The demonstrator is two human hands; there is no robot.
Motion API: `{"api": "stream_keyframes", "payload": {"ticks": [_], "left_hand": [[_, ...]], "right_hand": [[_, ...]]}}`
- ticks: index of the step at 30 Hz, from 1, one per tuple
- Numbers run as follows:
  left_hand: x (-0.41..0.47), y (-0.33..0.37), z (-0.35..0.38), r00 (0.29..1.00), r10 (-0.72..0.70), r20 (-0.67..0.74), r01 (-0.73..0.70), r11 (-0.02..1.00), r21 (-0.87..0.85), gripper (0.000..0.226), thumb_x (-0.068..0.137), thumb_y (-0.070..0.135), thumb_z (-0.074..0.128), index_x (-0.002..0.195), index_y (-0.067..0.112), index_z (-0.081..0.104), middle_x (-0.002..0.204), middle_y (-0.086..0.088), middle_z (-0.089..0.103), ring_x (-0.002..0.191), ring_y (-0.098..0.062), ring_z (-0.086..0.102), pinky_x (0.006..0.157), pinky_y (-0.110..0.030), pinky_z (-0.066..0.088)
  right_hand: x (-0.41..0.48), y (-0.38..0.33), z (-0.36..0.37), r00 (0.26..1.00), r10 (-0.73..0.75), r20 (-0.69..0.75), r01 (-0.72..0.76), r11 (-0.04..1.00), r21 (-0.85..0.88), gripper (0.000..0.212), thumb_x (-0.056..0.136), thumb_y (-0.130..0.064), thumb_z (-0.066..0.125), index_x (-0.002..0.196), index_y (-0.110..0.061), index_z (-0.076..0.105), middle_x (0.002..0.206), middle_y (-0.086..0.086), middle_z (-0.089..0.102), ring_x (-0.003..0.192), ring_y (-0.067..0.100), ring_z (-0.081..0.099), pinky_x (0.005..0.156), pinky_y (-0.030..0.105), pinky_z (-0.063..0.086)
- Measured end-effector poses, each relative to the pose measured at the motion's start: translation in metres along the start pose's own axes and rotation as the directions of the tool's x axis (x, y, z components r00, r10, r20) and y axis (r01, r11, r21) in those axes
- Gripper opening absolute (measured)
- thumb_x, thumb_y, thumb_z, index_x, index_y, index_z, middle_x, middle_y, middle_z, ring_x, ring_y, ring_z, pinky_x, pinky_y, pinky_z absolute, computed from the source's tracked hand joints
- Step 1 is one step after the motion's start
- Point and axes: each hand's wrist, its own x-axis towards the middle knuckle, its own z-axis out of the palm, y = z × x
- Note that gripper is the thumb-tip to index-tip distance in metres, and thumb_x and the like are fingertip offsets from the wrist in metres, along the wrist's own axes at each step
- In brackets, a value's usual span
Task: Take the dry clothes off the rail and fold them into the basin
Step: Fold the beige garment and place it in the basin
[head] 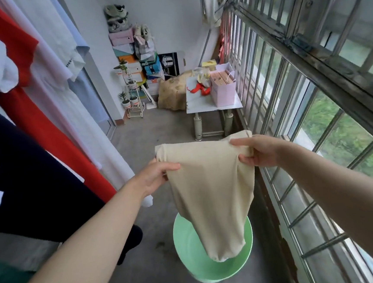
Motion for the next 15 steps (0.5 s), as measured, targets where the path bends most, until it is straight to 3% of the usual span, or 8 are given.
{"api": "stream_keyframes", "payload": {"ticks": [3, 6, 8, 10, 13, 15], "left_hand": [[0.008, -0.004, 0.002, 0.997, -0.006, -0.082, -0.001, 0.996, -0.086, 0.054, 0.066, 0.003, 0.073, 0.118, 0.008, 0.058, 0.102, -0.006, 0.070, 0.089, -0.019, 0.067, 0.084, -0.034, 0.050], [0.015, -0.010, 0.008, 0.979, -0.020, -0.204, -0.010, 0.989, -0.147, 0.047, 0.081, -0.001, 0.066, 0.124, 0.008, 0.051, 0.100, -0.006, 0.067, 0.084, -0.018, 0.066, 0.074, -0.030, 0.052], [0.018, -0.010, 0.010, 0.968, 0.012, -0.251, -0.050, 0.988, -0.145, 0.042, 0.083, -0.003, 0.063, 0.120, 0.012, 0.051, 0.098, -0.004, 0.066, 0.078, -0.014, 0.065, 0.064, -0.024, 0.053], [0.019, -0.009, 0.008, 0.950, 0.043, -0.309, -0.086, 0.988, -0.125, 0.046, 0.082, -0.003, 0.064, 0.120, 0.017, 0.049, 0.105, -0.005, 0.065, 0.079, -0.013, 0.064, 0.062, -0.023, 0.051], [0.019, -0.009, -0.004, 0.927, 0.099, -0.361, -0.126, 0.991, -0.052, 0.075, 0.078, -0.002, 0.069, 0.135, 0.037, 0.039, 0.121, 0.002, 0.055, 0.081, -0.014, 0.059, 0.063, -0.025, 0.048], [0.013, -0.008, -0.009, 0.934, 0.152, -0.323, -0.127, 0.987, 0.095, 0.075, 0.080, -0.003, 0.065, 0.132, 0.047, 0.043, 0.107, 0.006, 0.055, 0.062, -0.013, 0.046, 0.052, -0.021, 0.041]], "right_hand": [[0.003, 0.007, -0.005, 0.993, -0.103, -0.051, 0.104, 0.994, 0.026, 0.026, 0.083, 0.007, 0.062, 0.106, -0.004, 0.057, 0.100, 0.013, 0.057, 0.081, 0.021, 0.060, 0.062, 0.027, 0.058], [0.012, 0.021, -0.008, 0.969, -0.222, -0.110, 0.211, 0.972, -0.104, 0.076, 0.084, 0.011, 0.059, 0.142, -0.032, 0.034, 0.120, 0.005, 0.045, 0.082, 0.021, 0.052, 0.061, 0.031, 0.053], [0.015, 0.027, -0.004, 0.945, -0.310, -0.102, 0.261, 0.906, -0.332, 0.089, 0.088, 0.007, 0.055, 0.147, -0.046, 0.013, 0.111, -0.003, 0.045, 0.071, 0.021, 0.049, 0.059, 0.033, 0.048], [0.023, 0.032, -0.001, 0.933, -0.357, -0.052, 0.288, 0.824, -0.488, 0.074, 0.093, -0.002, 0.049, 0.145, -0.047, 0.021, 0.088, -0.004, 0.045, 0.061, 0.019, 0.041, 0.057, 0.032, 0.045], [0.029, 0.032, 0.004, 0.966, -0.257, -0.034, 0.204, 0.834, -0.513, 0.039, 0.096, -0.011, 0.047, 0.127, -0.031, 0.059, 0.090, 0.003, 0.046, 0.071, 0.015, 0.040, 0.066, 0.027, 0.048], [0.034, 0.032, 0.004, 0.983, -0.186, -0.012, 0.153, 0.843, -0.515, 0.036, 0.090, -0.009, 0.059, 0.123, -0.021, 0.064, 0.091, 0.003, 0.049, 0.075, 0.014, 0.045, 0.069, 0.026, 0.049]]}}
